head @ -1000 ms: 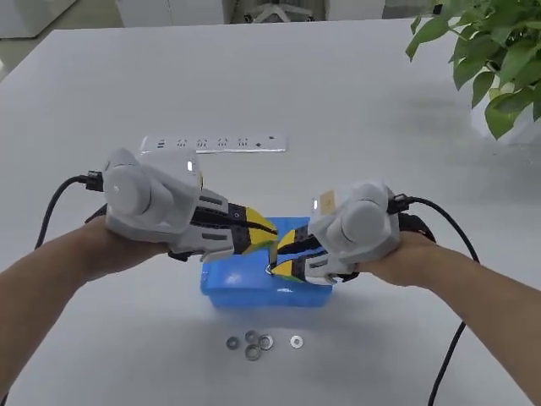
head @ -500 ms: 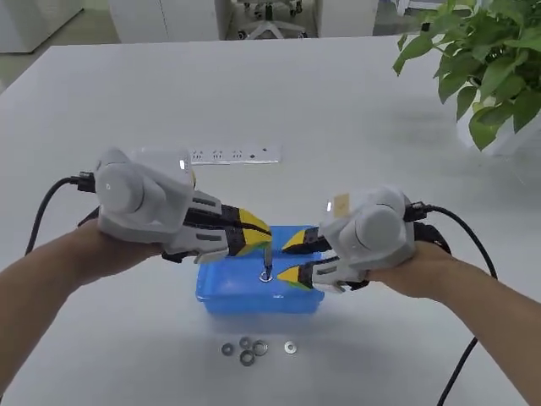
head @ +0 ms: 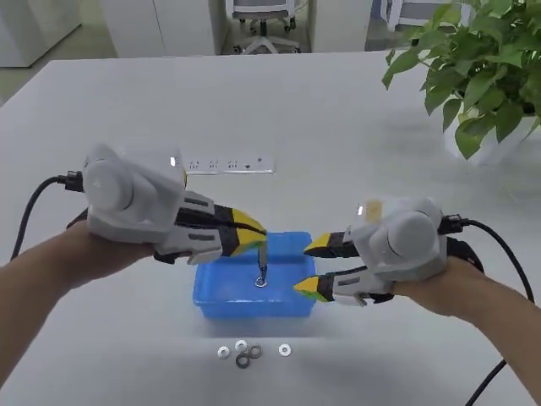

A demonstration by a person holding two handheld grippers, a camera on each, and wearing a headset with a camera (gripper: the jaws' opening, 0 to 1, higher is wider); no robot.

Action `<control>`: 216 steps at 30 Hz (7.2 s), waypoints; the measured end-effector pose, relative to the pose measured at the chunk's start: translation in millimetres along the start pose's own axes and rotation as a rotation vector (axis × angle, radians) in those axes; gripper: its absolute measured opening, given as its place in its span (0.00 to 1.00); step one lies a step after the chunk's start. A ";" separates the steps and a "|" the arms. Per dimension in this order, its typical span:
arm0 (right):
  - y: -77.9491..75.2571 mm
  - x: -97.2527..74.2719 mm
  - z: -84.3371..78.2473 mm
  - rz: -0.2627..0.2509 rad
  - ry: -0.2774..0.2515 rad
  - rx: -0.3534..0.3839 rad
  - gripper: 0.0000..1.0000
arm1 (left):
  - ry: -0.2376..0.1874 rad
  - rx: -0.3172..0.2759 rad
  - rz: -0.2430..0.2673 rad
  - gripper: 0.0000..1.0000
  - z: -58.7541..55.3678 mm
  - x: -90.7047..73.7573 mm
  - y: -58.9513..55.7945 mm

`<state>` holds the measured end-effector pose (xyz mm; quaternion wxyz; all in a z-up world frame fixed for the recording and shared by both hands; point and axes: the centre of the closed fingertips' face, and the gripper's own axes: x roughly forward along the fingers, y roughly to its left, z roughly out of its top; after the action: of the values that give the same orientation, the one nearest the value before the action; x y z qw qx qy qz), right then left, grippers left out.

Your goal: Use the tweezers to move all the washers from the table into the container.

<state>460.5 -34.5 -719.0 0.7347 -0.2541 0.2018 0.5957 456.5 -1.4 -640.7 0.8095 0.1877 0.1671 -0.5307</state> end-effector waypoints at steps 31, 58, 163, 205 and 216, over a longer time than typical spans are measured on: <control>40.7 -39.9 -21.1 0.010 -0.021 0.094 0.59 | -0.011 0.055 -0.110 0.05 24.8 7.9 -57.8; 54.7 -39.0 -28.2 0.046 -0.019 0.096 0.62 | 0.017 0.013 -0.146 0.05 -13.0 28.1 -77.0; 87.8 34.6 -34.2 0.326 0.147 -0.220 0.09 | 0.054 -0.035 -0.164 0.09 -35.9 28.3 -88.7; 88.7 13.6 -11.0 0.326 0.139 -0.253 0.09 | -0.025 -0.235 0.055 0.70 -61.8 -22.9 -73.6; 80.6 6.1 9.7 0.322 0.121 -0.277 0.09 | -0.024 -0.255 0.106 0.75 -71.4 -43.4 -65.7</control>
<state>382.9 -10.8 -725.7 0.5749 -0.3522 0.1996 0.7110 374.3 43.4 -691.0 0.8557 0.0855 0.2130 -0.4638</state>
